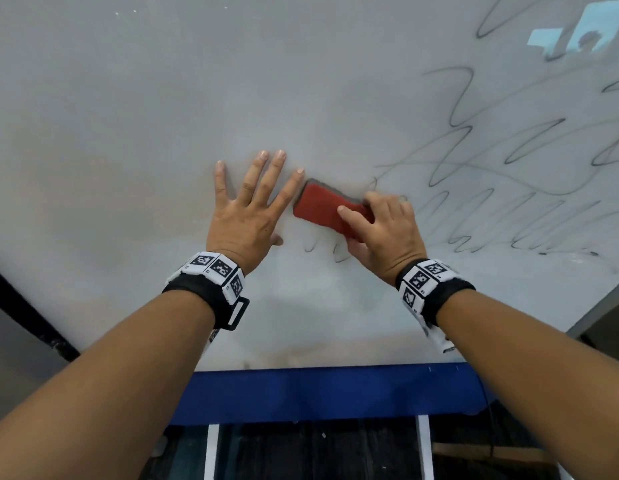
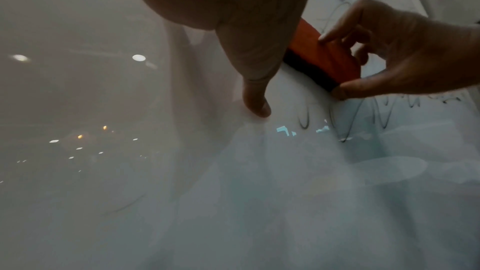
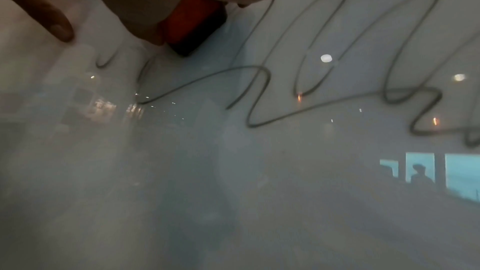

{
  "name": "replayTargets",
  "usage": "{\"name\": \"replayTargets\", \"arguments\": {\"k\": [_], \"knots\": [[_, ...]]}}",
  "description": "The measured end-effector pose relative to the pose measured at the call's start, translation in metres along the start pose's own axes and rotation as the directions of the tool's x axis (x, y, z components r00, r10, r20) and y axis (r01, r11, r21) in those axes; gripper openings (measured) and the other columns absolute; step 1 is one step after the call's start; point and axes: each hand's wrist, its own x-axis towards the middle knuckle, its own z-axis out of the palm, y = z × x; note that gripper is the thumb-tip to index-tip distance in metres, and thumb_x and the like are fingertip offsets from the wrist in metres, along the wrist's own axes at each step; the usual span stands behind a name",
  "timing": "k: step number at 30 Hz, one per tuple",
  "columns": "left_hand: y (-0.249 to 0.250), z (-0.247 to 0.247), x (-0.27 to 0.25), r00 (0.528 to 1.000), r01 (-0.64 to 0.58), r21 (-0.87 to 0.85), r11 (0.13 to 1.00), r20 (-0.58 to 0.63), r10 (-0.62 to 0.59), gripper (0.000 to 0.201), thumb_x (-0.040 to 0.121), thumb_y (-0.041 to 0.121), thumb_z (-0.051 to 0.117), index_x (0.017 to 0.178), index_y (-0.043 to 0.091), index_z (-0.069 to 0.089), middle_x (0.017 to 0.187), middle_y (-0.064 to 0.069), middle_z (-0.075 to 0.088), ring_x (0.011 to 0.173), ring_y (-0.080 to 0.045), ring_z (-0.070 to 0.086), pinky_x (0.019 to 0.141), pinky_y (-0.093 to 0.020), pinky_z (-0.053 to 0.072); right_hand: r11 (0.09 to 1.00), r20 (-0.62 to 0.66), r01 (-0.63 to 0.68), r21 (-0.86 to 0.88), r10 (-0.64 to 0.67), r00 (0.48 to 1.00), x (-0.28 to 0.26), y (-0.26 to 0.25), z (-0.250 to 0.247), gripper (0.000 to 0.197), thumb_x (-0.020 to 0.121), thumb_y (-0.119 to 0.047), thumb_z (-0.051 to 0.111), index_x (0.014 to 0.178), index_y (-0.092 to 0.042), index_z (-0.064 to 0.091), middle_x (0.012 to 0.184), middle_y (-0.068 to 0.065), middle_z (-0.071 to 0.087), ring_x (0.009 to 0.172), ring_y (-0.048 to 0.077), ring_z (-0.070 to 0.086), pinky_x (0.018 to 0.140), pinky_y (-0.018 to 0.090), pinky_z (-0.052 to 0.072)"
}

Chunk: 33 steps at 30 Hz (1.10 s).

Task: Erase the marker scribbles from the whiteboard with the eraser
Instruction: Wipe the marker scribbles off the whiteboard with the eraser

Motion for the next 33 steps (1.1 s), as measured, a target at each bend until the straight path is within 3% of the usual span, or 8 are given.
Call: {"name": "replayTargets", "arguments": {"k": [5, 12, 17, 23, 26, 28, 31, 33], "knots": [[0.006, -0.001, -0.005, 0.999, 0.044, -0.037, 0.998, 0.012, -0.043, 0.132, 0.058, 0.042, 0.091, 0.158, 0.029, 0.006, 0.164, -0.004, -0.002, 0.152, -0.026, 0.002, 0.114, -0.071, 0.01, 0.971, 0.098, -0.206, 0.12, 0.195, 0.976, -0.012, -0.029, 0.005, 0.068, 0.062, -0.028, 0.084, 0.118, -0.023, 0.046, 0.106, 0.019, 0.058, 0.087, 0.036, 0.058, 0.072, 0.042, 0.045], [0.029, -0.009, -0.006, 0.978, 0.206, -0.121, 0.971, 0.061, -0.2, 0.121, 0.065, 0.026, 0.088, 0.157, 0.031, 0.009, 0.164, -0.003, 0.002, 0.151, -0.026, 0.003, 0.114, -0.068, 0.015, 0.906, 0.051, -0.379, 0.189, 0.376, 0.925, -0.015, -0.04, 0.009, 0.06, 0.066, -0.029, 0.076, 0.119, -0.028, 0.047, 0.111, 0.01, 0.052, 0.095, 0.03, 0.05, 0.077, 0.041, 0.042], [0.041, -0.008, -0.006, 0.953, 0.304, -0.156, 0.94, 0.046, -0.3, 0.119, 0.065, 0.018, 0.085, 0.157, 0.032, 0.011, 0.164, -0.004, 0.006, 0.151, -0.024, 0.003, 0.113, -0.067, 0.02, 0.888, 0.05, -0.408, 0.212, 0.407, 0.912, -0.018, -0.046, 0.016, 0.065, 0.066, -0.03, 0.078, 0.121, -0.028, 0.045, 0.115, 0.005, 0.039, 0.095, 0.03, 0.049, 0.078, 0.042, 0.043], [0.051, 0.002, -0.015, 0.928, 0.367, -0.234, 0.9, 0.032, -0.37, 0.112, 0.071, 0.015, 0.078, 0.157, 0.032, 0.009, 0.165, -0.005, 0.008, 0.151, -0.024, 0.005, 0.113, -0.064, 0.023, 0.942, 0.055, -0.292, 0.168, 0.287, 0.956, -0.023, -0.035, 0.016, 0.06, 0.073, -0.035, 0.077, 0.123, -0.028, 0.045, 0.113, 0.011, 0.055, 0.094, 0.029, 0.05, 0.076, 0.041, 0.041], [0.057, 0.008, -0.025, 0.897, 0.433, -0.289, 0.854, 0.039, -0.441, 0.103, 0.075, 0.017, 0.072, 0.157, 0.031, 0.011, 0.165, -0.006, 0.008, 0.15, -0.021, 0.003, 0.115, -0.063, 0.023, 0.864, -0.001, -0.456, 0.215, 0.467, 0.884, -0.027, -0.048, 0.02, 0.057, 0.075, -0.036, 0.074, 0.124, -0.027, 0.046, 0.115, 0.011, 0.053, 0.096, 0.031, 0.052, 0.079, 0.043, 0.043], [0.061, 0.011, -0.028, 0.88, 0.462, -0.323, 0.826, 0.055, -0.471, 0.098, 0.078, 0.019, 0.07, 0.157, 0.03, 0.012, 0.165, -0.006, 0.009, 0.15, -0.021, 0.003, 0.116, -0.061, 0.021, 0.803, 0.043, -0.54, 0.252, 0.549, 0.835, -0.032, -0.071, 0.027, 0.059, 0.075, -0.034, 0.076, 0.124, -0.024, 0.045, 0.114, 0.014, 0.054, 0.098, 0.032, 0.052, 0.081, 0.044, 0.043], [0.064, 0.016, -0.031, 0.867, 0.48, -0.359, 0.801, 0.05, -0.497, 0.092, 0.082, 0.019, 0.067, 0.157, 0.029, 0.014, 0.165, -0.007, 0.01, 0.15, -0.024, 0.005, 0.116, -0.061, 0.02, 0.84, 0.161, -0.493, 0.227, 0.467, 0.87, -0.043, -0.088, 0.033, 0.063, 0.07, -0.031, 0.082, 0.121, -0.026, 0.046, 0.112, 0.012, 0.055, 0.099, 0.027, 0.047, 0.079, 0.043, 0.043], [0.062, 0.02, -0.031, 0.866, 0.477, -0.37, 0.797, 0.042, -0.499, 0.092, 0.081, 0.02, 0.068, 0.157, 0.029, 0.016, 0.165, -0.007, 0.011, 0.15, -0.024, 0.007, 0.117, -0.06, 0.019, 0.822, 0.094, -0.515, 0.244, 0.509, 0.856, -0.037, -0.078, 0.03, 0.06, 0.07, -0.031, 0.081, 0.12, -0.027, 0.047, 0.111, 0.011, 0.055, 0.098, 0.026, 0.046, 0.079, 0.042, 0.043]]}}
